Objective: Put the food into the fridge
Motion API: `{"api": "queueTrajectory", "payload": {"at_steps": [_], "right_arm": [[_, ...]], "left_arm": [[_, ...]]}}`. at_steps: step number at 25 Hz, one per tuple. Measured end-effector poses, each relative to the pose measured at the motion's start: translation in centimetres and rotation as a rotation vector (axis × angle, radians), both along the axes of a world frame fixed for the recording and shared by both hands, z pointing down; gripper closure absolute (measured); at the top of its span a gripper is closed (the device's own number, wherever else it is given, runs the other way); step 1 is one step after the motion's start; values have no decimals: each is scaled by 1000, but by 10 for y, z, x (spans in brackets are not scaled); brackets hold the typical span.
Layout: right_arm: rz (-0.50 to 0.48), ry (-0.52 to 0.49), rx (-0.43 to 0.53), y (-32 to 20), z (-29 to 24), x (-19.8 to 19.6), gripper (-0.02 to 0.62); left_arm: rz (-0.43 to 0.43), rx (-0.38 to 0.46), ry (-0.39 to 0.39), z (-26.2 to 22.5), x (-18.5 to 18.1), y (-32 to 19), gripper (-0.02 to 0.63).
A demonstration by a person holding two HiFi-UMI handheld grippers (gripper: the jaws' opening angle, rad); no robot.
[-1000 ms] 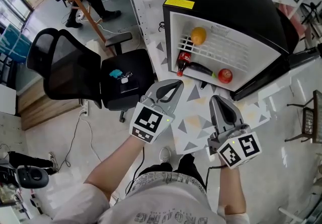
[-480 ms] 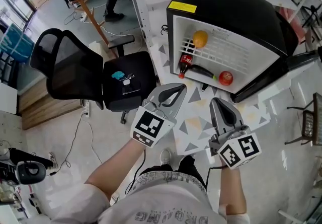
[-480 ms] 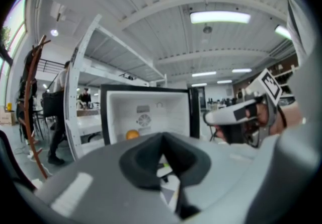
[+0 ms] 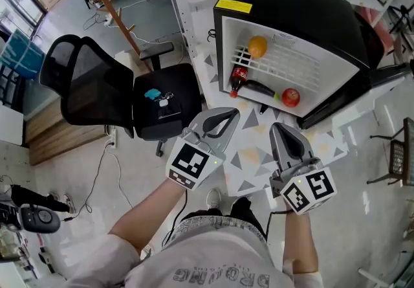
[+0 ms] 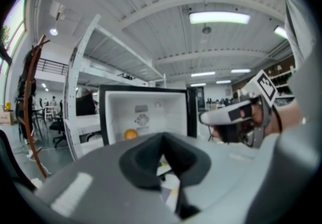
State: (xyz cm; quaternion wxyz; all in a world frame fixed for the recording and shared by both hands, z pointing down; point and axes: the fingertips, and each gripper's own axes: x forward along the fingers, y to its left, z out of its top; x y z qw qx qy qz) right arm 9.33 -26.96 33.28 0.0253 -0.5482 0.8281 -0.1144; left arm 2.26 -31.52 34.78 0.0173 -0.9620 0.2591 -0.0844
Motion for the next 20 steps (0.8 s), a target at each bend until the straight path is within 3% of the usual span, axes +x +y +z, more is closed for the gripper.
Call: {"api": "queueTrajectory", "payload": {"at_steps": [20], "right_arm": [[-18,3,-12,-7,4,6,595]], "left_arm": [[0,6,10,-8,10,-7,598]]}}
